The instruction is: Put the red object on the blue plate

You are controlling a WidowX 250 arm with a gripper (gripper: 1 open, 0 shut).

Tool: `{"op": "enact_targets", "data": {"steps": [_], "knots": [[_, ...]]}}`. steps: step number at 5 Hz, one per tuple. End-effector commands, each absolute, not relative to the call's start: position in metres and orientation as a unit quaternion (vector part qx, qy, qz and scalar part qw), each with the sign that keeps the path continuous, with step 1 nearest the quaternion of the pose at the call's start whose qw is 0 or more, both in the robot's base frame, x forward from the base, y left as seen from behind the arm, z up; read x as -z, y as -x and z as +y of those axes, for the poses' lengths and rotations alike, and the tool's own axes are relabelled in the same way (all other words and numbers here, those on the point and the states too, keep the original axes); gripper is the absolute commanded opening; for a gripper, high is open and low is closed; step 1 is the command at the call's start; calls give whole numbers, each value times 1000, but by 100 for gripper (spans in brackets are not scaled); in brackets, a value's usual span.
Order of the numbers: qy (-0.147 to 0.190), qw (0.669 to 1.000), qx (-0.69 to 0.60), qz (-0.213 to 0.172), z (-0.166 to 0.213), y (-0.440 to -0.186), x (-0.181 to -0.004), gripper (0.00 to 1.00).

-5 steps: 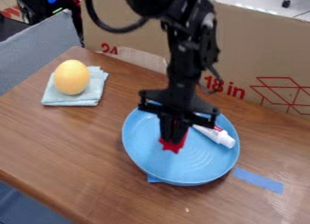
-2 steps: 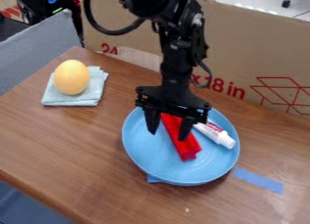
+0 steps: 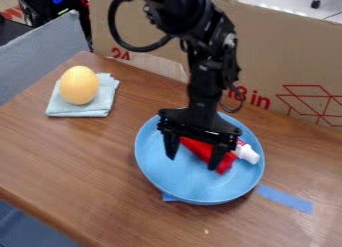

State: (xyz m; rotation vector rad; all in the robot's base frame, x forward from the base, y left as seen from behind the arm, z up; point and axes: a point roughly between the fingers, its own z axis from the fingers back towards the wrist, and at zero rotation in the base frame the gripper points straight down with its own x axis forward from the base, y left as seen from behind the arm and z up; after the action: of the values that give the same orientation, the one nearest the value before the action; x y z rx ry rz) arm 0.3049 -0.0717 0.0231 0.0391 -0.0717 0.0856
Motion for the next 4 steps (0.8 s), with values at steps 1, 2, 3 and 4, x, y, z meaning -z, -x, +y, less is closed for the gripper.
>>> {"op": "enact_targets", "data": {"steps": [1, 2, 3, 4], "knots": [[-18, 998, -43, -52, -85, -302, -31, 100], [-9, 997, -51, -52, -94, -300, -30, 100], [4, 998, -62, -31, -94, -306, -31, 100], [12, 998, -62, -31, -79, -304, -30, 100]]}}
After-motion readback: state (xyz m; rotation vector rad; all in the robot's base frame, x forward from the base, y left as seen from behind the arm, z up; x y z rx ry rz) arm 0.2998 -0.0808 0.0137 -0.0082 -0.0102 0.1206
